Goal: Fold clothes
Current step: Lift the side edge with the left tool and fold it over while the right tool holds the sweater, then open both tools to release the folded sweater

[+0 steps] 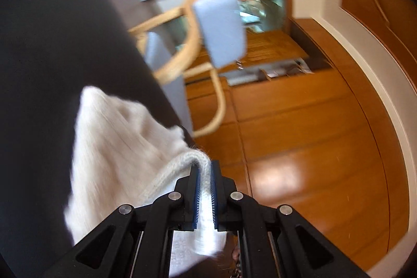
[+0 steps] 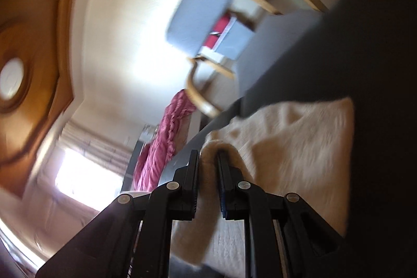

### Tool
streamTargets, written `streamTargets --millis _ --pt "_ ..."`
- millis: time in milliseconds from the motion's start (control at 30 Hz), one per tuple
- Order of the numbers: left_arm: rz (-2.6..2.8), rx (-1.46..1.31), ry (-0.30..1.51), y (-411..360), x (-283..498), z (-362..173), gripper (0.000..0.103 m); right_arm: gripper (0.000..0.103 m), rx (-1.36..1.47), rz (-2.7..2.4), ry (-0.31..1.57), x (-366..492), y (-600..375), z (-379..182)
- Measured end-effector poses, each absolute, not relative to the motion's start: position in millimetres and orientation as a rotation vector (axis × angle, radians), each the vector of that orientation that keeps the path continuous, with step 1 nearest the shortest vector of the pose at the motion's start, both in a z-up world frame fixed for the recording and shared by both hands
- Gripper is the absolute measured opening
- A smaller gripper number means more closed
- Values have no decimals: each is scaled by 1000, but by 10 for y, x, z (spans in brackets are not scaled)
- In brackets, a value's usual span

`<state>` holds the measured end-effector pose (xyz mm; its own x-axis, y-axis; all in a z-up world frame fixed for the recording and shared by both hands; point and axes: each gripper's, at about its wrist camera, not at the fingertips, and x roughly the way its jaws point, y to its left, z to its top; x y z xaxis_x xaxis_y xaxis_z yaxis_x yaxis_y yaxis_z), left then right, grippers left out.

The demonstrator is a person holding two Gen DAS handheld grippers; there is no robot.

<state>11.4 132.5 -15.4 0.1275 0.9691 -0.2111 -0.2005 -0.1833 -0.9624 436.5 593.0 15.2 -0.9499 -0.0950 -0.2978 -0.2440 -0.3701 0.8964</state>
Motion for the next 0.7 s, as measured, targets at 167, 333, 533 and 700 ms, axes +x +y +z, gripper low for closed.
streamTargets --millis 167,333,533,700 --pt "1342 -1412 -910 1688 -189 -652 6 14 -473 2336 1773 4116 6343 -175" --pt "1276 -1446 -947 1779 -274 -765 17 17 -558 2322 1655 4086 6362 -210" --pt "1577 -1245 -859 1567 -94 -201 22 17 -671 2450 1119 3910 5853 221" --pt "1664 -1128 -478 2173 520 111 23 17 -866 2606 643 3186 5187 410"
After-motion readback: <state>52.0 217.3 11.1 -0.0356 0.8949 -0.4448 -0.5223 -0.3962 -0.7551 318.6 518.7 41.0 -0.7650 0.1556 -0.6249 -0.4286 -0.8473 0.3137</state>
